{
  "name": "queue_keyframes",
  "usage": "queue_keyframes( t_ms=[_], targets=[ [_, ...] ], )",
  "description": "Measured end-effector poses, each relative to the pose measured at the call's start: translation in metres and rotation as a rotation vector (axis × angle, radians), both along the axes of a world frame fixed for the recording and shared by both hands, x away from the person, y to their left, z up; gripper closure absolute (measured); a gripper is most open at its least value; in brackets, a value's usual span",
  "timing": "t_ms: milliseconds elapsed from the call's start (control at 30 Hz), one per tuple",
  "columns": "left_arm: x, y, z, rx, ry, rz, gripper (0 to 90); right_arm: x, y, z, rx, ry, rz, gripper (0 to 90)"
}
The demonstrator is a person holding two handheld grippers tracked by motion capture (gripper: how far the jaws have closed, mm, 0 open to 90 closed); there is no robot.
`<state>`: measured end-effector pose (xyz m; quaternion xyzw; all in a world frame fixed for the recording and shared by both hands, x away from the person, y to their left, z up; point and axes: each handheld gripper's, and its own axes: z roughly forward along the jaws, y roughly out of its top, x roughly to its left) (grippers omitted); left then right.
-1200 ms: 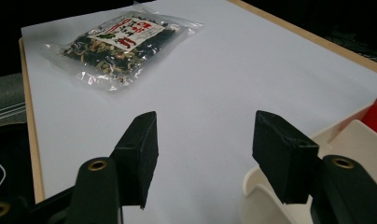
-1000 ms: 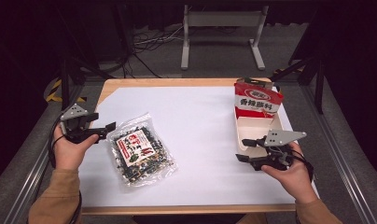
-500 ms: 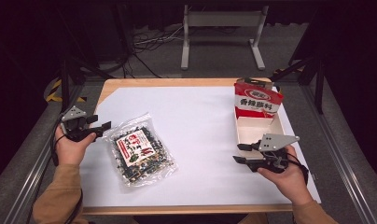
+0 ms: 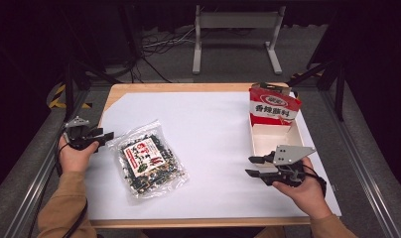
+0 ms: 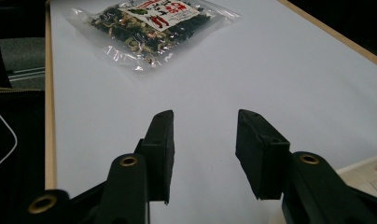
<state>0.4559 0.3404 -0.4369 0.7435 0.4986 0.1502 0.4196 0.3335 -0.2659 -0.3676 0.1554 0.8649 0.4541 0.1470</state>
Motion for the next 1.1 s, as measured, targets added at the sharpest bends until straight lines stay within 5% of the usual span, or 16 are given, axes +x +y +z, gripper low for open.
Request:
queue_keyframes(
  t_ms=[167, 700, 967, 1100],
  targets=[
    [0.003, 0.000, -0.008, -0.028, 0.062, -0.013, 53.0, -0.001, 0.003, 0.000, 0.005, 0.001, 0.017, 56.7],
    [0.008, 0.004, -0.023, -0.145, 0.152, -0.037, 64.8, 0.000, 0.006, -0.003, 0.000, 0.012, 0.032, 54.5],
    [0.008, 0.004, -0.024, -0.107, 0.140, -0.025, 71.8, -0.001, 0.007, -0.003, 0.005, 0.013, 0.035, 53.3],
    [0.007, 0.002, -0.023, -0.081, 0.140, -0.001, 84.2, -0.001, 0.007, -0.003, 0.002, 0.009, 0.039, 53.3]
  ],
)
